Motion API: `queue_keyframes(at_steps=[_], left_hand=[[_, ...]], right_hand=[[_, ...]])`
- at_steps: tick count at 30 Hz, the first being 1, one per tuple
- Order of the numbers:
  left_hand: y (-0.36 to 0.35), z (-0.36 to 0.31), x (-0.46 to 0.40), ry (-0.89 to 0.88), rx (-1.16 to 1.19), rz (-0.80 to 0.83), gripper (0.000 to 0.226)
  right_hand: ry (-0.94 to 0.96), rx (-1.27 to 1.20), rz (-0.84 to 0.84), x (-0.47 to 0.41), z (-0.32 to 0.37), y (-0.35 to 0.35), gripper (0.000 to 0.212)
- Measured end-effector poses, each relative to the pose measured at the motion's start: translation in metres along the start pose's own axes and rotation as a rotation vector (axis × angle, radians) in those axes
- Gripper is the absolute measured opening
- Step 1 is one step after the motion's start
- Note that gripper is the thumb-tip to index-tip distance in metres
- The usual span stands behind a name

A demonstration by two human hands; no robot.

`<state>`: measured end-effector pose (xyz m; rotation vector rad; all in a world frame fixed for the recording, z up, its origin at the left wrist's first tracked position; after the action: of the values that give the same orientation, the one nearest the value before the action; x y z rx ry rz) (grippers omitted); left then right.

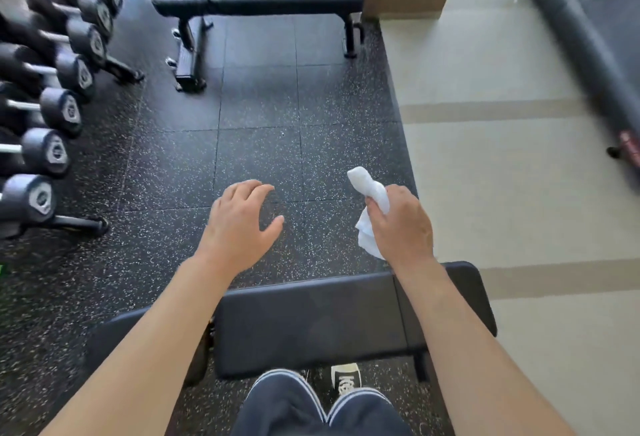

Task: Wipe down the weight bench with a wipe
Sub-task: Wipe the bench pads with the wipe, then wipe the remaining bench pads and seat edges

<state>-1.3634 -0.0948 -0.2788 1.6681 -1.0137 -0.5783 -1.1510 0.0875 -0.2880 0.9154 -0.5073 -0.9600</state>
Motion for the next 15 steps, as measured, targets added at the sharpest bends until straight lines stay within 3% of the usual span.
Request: queue_keyframes(at_steps=[8,15], left_hand=[[0.092,-0.018,0.034,0.038,0.033,-0.165,0.058],[0.127,-0.009,0.085,0.15,0.055,-0.255,0.057]], right_hand=[[0.159,-0.042,-0.083,-0.003,0.063,0.078,0.025],[0.246,-0.151,-0.088,0.009,0.097,0.098,0.027]])
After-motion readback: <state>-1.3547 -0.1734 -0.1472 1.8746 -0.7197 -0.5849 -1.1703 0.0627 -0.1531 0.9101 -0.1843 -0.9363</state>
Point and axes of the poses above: each hand's wrist, its own x-axis away from the middle knuckle, its own y-axis out of the back of the hand, z = x × y, the point moved 10 cm from there along -x, towards the middle knuckle, and after that the axes turned 1 degree about -y, right-handed, at the moved point
